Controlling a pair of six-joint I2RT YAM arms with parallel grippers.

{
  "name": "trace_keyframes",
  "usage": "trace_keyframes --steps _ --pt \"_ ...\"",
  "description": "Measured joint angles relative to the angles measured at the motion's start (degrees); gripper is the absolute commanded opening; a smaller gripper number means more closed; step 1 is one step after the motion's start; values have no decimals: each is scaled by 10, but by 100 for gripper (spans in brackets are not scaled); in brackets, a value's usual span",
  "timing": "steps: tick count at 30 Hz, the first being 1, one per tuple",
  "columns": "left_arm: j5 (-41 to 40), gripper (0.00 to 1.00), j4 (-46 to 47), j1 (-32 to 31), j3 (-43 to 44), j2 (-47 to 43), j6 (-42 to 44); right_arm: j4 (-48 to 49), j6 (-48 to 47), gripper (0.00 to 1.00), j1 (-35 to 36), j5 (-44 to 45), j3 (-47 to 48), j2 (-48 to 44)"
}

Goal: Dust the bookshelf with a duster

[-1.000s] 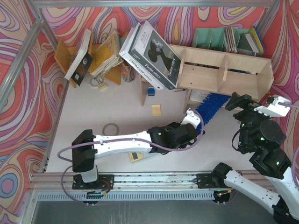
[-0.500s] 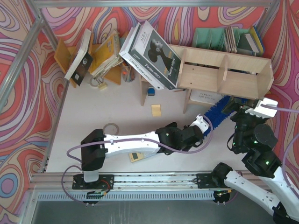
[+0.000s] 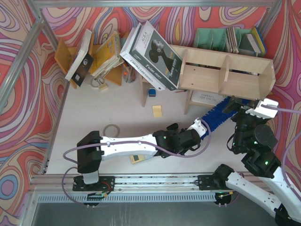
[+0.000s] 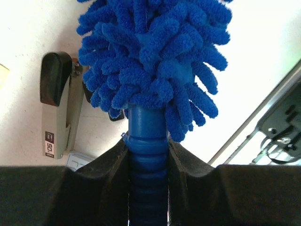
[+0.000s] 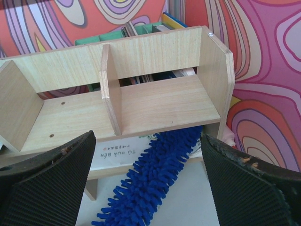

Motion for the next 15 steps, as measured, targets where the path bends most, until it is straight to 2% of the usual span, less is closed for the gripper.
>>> trace_keyframes --steps 8,15 --pt "6 0 13 -12 -3 -78 11 43 -10 83 0 12 -46 -46" --pt "13 0 17 -13 -36 -75 11 53 -8 84 0 19 -59 -62"
